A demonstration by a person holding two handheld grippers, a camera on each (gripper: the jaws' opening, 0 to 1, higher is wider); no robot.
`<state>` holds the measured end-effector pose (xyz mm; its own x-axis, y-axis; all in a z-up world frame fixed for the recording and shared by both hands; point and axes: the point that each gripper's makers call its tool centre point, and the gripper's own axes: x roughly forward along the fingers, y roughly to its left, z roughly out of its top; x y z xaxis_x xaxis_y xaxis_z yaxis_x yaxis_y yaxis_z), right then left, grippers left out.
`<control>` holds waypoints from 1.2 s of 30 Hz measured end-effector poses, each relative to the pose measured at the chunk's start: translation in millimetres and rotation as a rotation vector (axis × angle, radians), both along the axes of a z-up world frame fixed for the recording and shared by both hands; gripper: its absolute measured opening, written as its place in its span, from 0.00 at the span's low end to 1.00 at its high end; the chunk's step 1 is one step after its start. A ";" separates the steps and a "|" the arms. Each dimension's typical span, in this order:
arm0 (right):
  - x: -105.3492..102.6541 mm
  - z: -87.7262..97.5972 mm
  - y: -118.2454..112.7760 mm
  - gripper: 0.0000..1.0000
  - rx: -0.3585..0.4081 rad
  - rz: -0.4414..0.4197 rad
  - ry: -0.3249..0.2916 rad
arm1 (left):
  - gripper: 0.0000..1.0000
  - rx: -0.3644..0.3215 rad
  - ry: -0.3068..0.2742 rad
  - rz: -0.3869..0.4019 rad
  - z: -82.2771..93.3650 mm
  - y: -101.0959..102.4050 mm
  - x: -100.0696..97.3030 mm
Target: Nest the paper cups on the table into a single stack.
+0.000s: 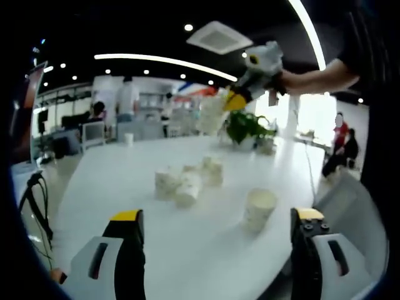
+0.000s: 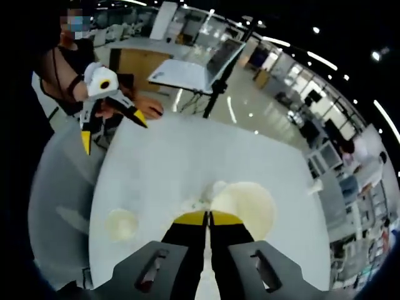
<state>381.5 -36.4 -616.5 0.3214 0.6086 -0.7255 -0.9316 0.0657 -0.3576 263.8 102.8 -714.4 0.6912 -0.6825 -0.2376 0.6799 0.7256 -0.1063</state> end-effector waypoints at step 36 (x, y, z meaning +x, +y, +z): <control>-132.1 -99.1 -15.3 0.00 -0.214 0.192 0.188 | 0.98 -0.010 0.005 -0.004 1.9 -2.1 -3.4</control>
